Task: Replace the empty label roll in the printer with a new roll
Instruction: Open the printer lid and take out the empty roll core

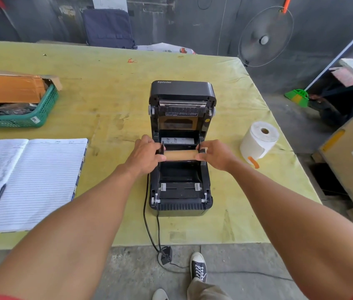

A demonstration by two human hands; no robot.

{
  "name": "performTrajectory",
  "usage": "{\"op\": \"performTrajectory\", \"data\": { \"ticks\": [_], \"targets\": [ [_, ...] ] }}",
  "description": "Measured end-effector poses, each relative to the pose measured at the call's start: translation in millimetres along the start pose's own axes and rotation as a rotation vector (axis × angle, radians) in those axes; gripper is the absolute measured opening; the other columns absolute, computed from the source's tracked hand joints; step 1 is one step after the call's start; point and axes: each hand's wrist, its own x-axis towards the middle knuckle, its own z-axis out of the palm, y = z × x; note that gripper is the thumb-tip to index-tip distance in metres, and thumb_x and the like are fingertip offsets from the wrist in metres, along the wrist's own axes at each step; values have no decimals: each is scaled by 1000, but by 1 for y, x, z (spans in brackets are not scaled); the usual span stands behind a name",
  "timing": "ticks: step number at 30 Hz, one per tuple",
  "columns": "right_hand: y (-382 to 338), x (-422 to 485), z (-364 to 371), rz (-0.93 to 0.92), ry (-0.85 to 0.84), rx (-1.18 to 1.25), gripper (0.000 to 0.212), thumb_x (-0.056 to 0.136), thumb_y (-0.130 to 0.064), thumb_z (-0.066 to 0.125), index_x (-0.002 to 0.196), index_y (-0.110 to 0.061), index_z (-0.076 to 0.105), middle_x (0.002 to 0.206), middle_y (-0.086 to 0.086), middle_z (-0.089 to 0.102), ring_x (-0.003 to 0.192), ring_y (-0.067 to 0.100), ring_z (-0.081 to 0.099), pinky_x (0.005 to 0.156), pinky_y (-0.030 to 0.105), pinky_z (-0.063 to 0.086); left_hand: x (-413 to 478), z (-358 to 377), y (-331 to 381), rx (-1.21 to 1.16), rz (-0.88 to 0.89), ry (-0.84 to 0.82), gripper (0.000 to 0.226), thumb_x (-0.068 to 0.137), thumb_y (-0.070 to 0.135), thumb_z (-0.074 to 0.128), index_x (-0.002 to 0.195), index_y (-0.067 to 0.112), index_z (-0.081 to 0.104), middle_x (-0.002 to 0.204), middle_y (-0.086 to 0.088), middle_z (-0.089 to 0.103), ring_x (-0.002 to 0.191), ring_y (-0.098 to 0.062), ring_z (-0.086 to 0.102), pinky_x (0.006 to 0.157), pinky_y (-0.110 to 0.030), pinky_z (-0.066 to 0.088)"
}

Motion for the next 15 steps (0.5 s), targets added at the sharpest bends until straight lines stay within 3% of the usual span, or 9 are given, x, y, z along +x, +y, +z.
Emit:
{"op": "performTrajectory", "data": {
  "ticks": [4,9,11,15],
  "targets": [
    [-9,-5,-31,94,-17,307,49,90,-31,73,134,-12,60,109,0,67,97,20,63,79,33,55,7,-30,19,-316,-34,-47,20,93,22,60,109,14,70,104,-9,66,97,-26,61,87,-41,49],
    [-10,-23,-55,166,-72,575,34,93,-33,69,120,-13,69,107,3,73,87,14,71,77,32,60,7,-44,56,-825,-186,-127,30,101,18,47,123,-1,58,110,-18,63,87,-22,67,69,-26,58],
    [-6,-33,-60,171,-67,612,29,94,-34,68,114,-14,72,103,4,75,82,14,72,73,30,60,6,-40,70,-925,-220,-158,28,102,18,44,119,-1,55,106,-20,60,78,-21,65,68,-30,56],
    [8,-53,-70,207,-54,663,24,94,-34,69,107,-15,74,87,-1,77,74,11,73,69,29,60,4,-24,95,-987,-235,-215,28,97,29,53,116,8,52,102,-14,60,82,-20,65,73,-33,57]
  ]
}}
